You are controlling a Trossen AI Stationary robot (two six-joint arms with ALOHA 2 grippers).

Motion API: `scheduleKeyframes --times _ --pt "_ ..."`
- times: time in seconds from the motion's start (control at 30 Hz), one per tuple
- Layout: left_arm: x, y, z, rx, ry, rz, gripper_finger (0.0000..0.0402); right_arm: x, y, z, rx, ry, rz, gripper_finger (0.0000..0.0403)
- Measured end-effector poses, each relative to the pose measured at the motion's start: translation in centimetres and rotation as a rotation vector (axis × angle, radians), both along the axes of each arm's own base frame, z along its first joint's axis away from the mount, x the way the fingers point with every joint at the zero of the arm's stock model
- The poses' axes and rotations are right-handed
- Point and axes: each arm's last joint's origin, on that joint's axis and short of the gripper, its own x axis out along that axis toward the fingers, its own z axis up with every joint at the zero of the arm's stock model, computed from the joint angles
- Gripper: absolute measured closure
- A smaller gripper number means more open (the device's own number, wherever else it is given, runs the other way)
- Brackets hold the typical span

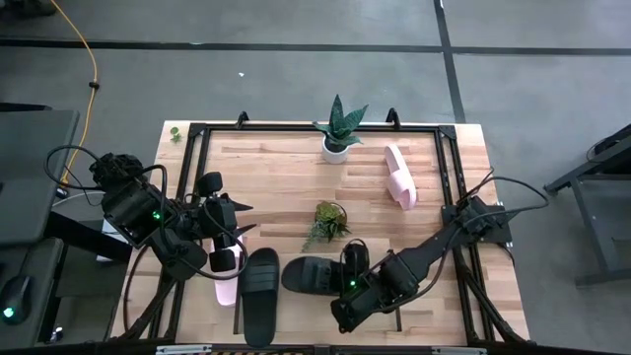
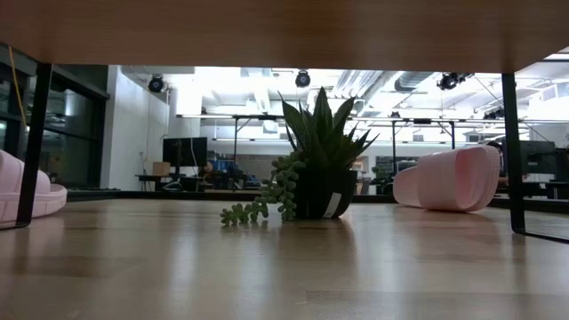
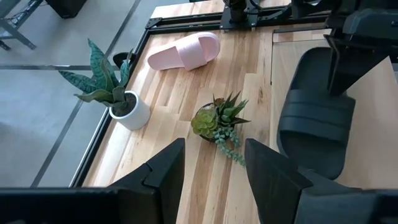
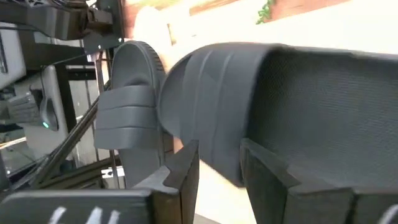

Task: Pick and place slides into the shelf
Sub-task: Put the black slide on the shelf

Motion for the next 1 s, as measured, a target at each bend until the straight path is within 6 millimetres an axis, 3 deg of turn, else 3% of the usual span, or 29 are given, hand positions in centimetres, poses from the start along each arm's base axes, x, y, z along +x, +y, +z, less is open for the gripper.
scheduleKeyframes --times 0.5,0.8,1.0 --pt "0.0 0.0 0.0 -0.013 0.009 -0.007 0.0247 -0.7 0.1 0.2 -0.050 0.101 0.159 0.0295" --pt "0.6 -0.9 0.2 -0.183 0.008 -0.102 0.0247 -3.8 -2.8 6.4 -0.357 0.103 0.251 0.0295" --pt "2.8 -0.2 1.1 -0.402 -0.066 -0.185 0.0247 -6.9 -5.4 9.3 -0.603 0.096 0.314 0.0295"
